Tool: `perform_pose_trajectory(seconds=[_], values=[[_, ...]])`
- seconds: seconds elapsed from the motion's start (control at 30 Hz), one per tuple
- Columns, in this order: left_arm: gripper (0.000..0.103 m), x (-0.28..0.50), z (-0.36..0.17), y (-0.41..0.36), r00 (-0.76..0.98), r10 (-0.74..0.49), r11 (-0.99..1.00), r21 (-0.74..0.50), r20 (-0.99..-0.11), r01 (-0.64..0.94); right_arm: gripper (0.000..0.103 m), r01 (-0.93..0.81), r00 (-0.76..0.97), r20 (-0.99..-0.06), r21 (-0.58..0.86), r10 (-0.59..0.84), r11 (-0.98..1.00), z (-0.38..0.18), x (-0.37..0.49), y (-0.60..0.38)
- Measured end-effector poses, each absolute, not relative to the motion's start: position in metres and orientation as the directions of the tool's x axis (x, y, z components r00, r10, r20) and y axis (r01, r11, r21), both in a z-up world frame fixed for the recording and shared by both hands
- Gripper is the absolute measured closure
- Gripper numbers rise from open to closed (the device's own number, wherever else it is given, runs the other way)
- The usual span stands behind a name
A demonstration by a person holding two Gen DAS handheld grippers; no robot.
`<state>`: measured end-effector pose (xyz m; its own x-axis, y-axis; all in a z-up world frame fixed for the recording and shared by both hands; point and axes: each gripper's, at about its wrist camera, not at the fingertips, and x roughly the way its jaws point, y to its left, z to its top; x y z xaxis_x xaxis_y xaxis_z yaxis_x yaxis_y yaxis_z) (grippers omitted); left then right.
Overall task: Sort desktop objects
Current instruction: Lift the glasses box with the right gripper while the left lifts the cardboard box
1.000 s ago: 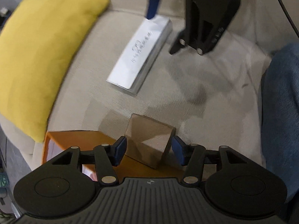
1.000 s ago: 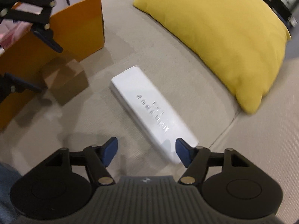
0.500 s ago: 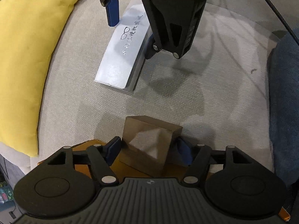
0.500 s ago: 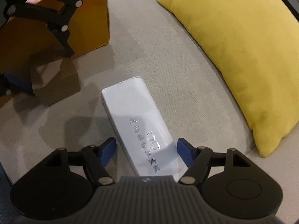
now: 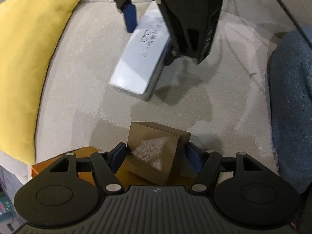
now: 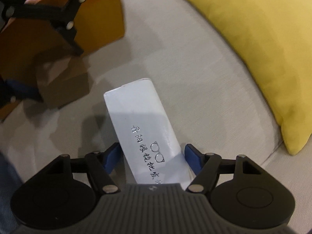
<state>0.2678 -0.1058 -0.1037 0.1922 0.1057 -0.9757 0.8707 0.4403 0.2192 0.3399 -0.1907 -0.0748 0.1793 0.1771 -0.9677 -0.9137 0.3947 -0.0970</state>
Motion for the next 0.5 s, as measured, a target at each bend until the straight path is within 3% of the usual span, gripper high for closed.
perform_pose_trajectory(seconds=[0.37,0.5], values=[[0.025,0.267,-0.109,-0.112,0.146,0.126,0.4,0.185,-0.981,0.897,0.029,-0.911,0.157,-0.977,-0.087,0.144,0.404,-0.075,0.324,-0.196],[0.03,0.262,-0.113,-0.118,0.163,0.142,0.406,0.208,-0.976,0.89,0.03,-0.916,0.16,-0.975,-0.09,0.151,0.391,-0.073,0.319,-0.194]])
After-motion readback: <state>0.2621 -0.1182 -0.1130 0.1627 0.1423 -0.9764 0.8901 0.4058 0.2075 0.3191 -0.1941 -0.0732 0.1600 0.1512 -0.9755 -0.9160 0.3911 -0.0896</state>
